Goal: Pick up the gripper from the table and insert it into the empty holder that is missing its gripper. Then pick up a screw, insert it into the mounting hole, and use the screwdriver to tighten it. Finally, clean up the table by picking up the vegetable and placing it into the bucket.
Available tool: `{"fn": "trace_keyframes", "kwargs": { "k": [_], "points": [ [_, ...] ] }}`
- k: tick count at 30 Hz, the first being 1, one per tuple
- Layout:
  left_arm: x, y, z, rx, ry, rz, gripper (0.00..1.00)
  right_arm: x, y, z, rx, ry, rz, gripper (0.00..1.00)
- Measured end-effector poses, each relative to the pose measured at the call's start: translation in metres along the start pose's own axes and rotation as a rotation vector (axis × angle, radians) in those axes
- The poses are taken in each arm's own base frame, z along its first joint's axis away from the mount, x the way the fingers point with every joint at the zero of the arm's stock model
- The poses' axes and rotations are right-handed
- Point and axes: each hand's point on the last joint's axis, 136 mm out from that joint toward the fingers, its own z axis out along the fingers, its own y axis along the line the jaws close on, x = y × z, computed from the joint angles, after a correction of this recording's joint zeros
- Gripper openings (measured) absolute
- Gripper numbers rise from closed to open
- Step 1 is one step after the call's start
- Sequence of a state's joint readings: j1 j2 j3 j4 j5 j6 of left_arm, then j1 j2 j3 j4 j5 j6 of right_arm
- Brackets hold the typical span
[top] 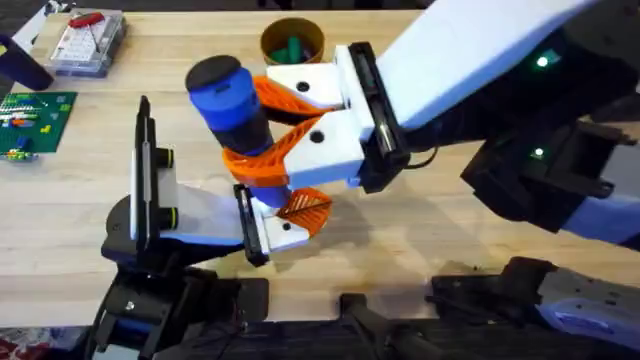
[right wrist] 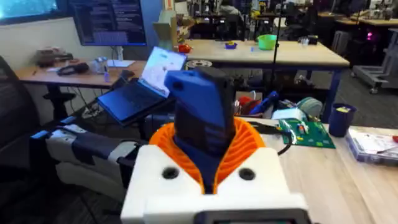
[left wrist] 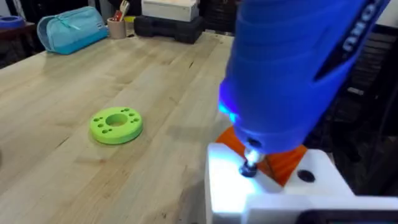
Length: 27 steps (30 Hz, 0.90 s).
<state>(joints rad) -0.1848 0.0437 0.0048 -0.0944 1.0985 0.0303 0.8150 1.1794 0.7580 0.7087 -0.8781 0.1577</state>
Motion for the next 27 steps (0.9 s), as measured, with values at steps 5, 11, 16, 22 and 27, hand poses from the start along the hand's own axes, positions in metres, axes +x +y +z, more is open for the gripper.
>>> {"fn": "trace_keyframes", "kwargs": {
  "k": [5, 11, 16, 22, 27],
  "points": [
    [-0.002, 0.0, 0.0, -0.001, -0.005, 0.011, 0.015, -0.002, 0.0, 0.0, -0.004, -0.002, -0.003, 0.059],
    [-0.002, 0.003, 0.0, -0.022, -0.005, 0.011, 0.015, -0.007, 0.004, 0.001, -0.025, -0.005, 0.012, 0.059],
    [-0.002, 0.004, 0.0, -0.03, -0.005, 0.012, 0.015, -0.013, 0.007, 0.002, -0.042, -0.011, 0.013, 0.059],
    [-0.002, 0.005, 0.0, -0.03, -0.005, 0.012, 0.015, -0.016, 0.007, 0.003, -0.044, -0.015, 0.009, 0.059],
    [-0.002, 0.005, 0.0, -0.03, -0.005, 0.012, 0.015, -0.016, 0.007, 0.003, -0.046, -0.015, -0.014, 0.059]
  ]
}}
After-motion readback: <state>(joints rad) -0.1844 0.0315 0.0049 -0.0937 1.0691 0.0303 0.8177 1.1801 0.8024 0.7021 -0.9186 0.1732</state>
